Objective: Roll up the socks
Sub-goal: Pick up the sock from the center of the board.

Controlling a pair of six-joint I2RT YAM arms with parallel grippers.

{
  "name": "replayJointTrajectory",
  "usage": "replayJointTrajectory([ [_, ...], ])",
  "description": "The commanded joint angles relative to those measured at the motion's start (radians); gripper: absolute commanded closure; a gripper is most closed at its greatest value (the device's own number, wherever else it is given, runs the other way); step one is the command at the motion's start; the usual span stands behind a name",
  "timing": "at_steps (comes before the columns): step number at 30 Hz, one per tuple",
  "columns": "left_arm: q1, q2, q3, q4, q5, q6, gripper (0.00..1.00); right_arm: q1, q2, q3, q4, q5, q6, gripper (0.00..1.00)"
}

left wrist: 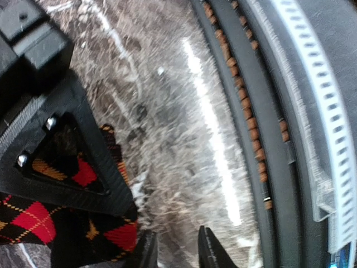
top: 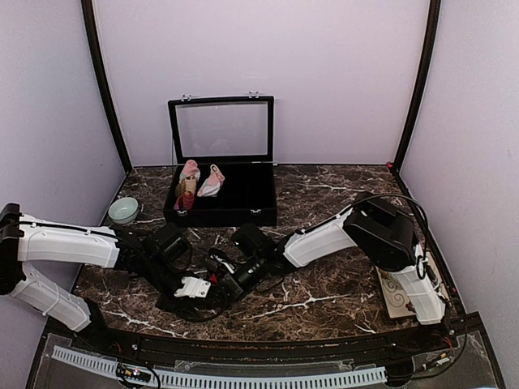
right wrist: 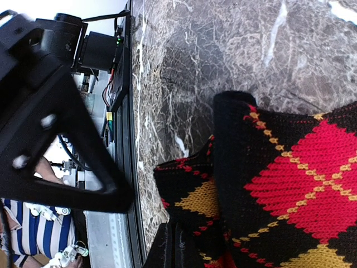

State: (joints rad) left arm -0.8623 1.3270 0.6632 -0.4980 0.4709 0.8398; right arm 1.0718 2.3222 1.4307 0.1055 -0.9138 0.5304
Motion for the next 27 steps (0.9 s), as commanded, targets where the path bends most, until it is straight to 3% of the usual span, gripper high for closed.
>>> replayJointTrajectory([
  [1, -0.015, 0.001, -0.042, 0.122, -0.124, -0.025, 0.7, -0.013, 0.084, -0.035, -0.065, 0.137, 0.061, 1.0],
  [13, -0.052, 0.02, -0.027, 0.154, -0.207, 0.003, 0.67, -0.013, 0.079, -0.066, 0.015, 0.13, 0.115, 1.0],
  [27, -0.05, 0.12, -0.109, 0.24, -0.338, 0.039, 0.62, -0.021, 0.053, -0.112, 0.078, 0.109, 0.142, 1.0],
])
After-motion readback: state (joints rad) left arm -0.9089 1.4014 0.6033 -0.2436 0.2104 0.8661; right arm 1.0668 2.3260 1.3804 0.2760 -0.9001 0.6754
